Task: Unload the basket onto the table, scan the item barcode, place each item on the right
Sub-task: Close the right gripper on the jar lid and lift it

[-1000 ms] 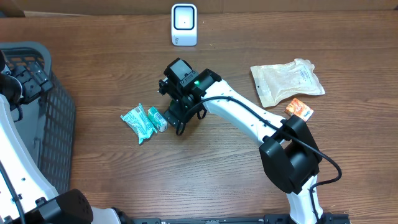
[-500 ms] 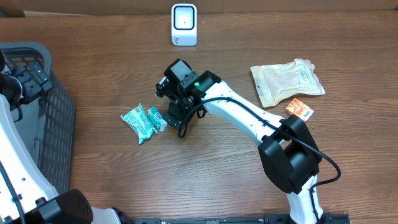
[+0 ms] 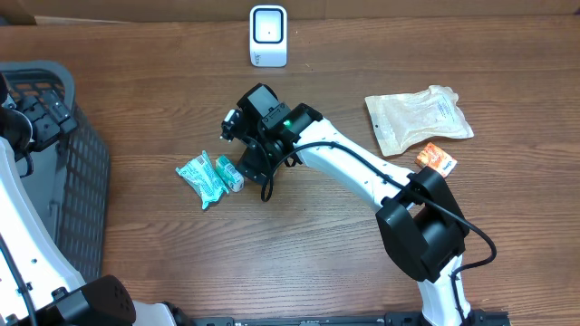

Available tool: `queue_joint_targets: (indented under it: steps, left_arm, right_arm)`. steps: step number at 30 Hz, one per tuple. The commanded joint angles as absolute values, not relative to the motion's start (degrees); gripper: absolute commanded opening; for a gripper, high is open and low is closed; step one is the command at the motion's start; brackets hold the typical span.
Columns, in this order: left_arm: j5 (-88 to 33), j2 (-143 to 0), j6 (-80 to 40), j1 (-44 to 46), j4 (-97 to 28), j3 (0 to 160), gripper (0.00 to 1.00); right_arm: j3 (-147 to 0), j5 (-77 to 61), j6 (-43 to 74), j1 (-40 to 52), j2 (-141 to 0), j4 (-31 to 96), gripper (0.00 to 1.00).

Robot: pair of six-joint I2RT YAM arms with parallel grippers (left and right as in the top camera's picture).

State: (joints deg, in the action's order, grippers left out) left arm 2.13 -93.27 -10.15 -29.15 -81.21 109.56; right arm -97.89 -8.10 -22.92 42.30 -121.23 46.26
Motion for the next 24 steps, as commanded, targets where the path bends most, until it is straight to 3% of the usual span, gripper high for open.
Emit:
queue_joint_targets:
  steps: [1, 13, 20, 24]
  left_arm:
    - [2.0, -93.49, -10.52, -29.23, -81.17, 109.95, 1.0]
    - [2.0, -93.49, -10.52, -29.23, -81.17, 109.95, 0.99]
    - [2.0, -93.49, -10.52, -29.23, -81.17, 109.95, 1.0]
    - [2.0, -93.49, -10.52, -29.23, -81.17, 109.95, 1.0]
  right_arm:
    - [-97.45, -8.01, -24.1, 41.06, -120.16, 45.58, 0.93]
    - [-97.45, -8.03, -22.72, 39.92, -121.86, 45.45, 0.82]
    - [-97.45, -9.19, -22.33, 39.92, -123.17, 46.98, 0.81]
    - [-97.45, -9.15, -22.31, 39.92, -123.46, 46.89, 0.73]
